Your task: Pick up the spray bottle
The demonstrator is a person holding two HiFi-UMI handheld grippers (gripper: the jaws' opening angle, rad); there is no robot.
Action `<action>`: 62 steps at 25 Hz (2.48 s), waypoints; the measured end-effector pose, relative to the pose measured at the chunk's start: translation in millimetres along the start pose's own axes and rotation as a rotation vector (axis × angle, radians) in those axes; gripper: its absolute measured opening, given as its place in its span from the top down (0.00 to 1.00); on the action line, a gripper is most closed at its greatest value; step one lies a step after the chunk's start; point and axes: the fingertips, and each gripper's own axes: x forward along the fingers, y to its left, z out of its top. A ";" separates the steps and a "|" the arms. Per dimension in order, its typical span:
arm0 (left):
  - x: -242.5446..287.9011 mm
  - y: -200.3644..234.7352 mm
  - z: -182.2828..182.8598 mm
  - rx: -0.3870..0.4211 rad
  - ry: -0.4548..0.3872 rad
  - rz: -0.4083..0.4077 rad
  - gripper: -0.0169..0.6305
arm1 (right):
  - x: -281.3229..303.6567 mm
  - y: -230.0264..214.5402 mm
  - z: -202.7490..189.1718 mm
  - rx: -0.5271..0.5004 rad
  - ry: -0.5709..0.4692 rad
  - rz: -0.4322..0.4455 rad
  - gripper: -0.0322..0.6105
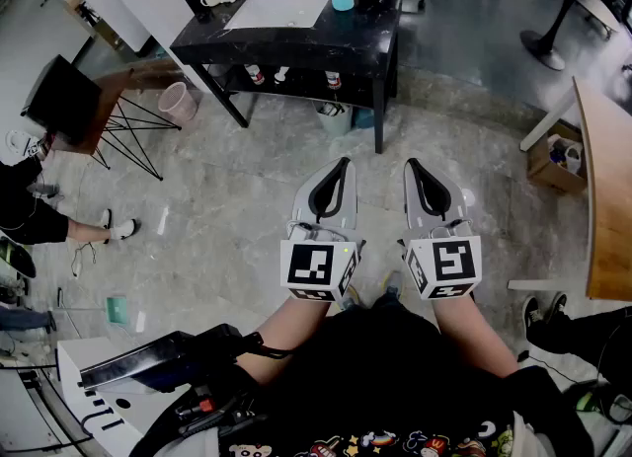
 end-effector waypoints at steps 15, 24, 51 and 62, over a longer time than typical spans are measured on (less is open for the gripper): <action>15.5 0.9 -0.7 0.000 0.015 0.015 0.97 | 10.3 -16.9 -0.2 0.018 -0.006 0.003 0.91; 62.3 -19.1 -0.9 0.006 0.012 0.048 0.97 | 28.4 -61.6 -4.0 0.019 0.005 0.056 0.91; 227.7 88.6 -12.0 -0.009 0.029 -0.032 0.97 | 214.8 -107.2 -7.8 0.043 0.026 0.011 0.91; 291.3 184.6 -21.6 -0.051 0.040 -0.111 0.97 | 323.9 -86.8 -15.1 0.012 0.053 -0.074 0.91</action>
